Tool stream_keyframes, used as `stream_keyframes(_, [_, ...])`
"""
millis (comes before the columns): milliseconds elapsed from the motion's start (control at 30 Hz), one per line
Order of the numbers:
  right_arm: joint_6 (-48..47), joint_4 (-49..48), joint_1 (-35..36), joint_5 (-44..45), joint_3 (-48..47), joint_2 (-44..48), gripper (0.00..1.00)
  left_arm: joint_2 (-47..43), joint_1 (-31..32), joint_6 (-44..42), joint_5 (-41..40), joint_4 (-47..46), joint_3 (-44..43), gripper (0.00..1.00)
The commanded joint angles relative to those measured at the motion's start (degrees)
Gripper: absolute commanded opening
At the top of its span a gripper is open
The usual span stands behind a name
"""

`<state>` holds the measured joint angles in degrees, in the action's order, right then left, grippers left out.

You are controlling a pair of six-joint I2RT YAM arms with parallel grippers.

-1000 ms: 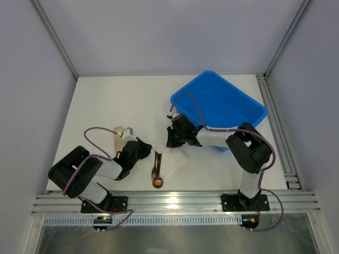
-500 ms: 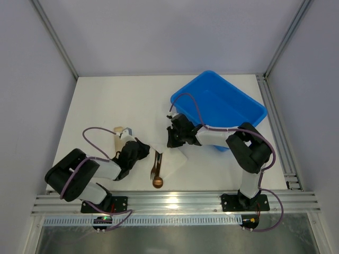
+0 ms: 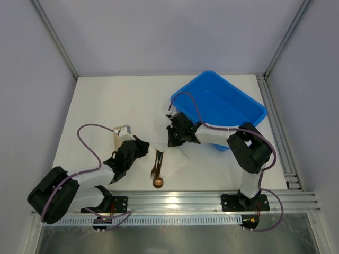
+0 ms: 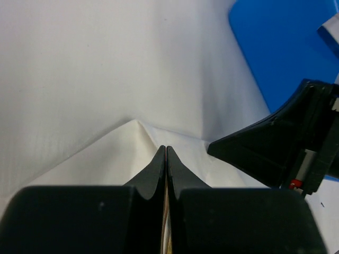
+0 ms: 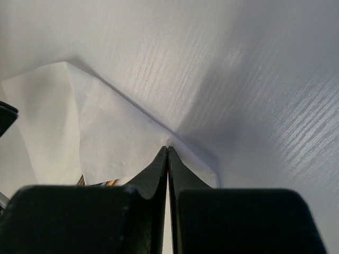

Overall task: Place the utensils on the paper napkin and roll it up
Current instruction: Roll the napkin at the center of the board.

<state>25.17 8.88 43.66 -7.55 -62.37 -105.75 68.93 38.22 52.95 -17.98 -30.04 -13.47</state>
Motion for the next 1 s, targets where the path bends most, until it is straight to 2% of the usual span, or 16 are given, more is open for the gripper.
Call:
stream_keyframes(0, [-1.1, -0.6, 0.2, 0.9, -1.9, 2.8, 0.04, -4.0, 0.1, -3.6, -2.9, 6.1, -2.7, 0.0])
stream_keyframes(100, [-1.1, -0.6, 0.2, 0.8, -1.6, 2.8, 0.04, -2.8, 0.2, -4.4, -0.8, 4.6, -4.0, 0.0])
stream_keyframes(267, [-0.8, -1.3, 0.2, 0.7, -0.7, 2.4, 0.04, 4.5, 0.2, -3.3, 3.4, -1.7, -6.0, 0.0])
stream_keyframes(967, [-0.8, -1.3, 0.2, 0.3, -0.6, 2.6, 0.04, 17.8, 0.1, -0.7, 5.1, -12.3, -4.4, 0.0])
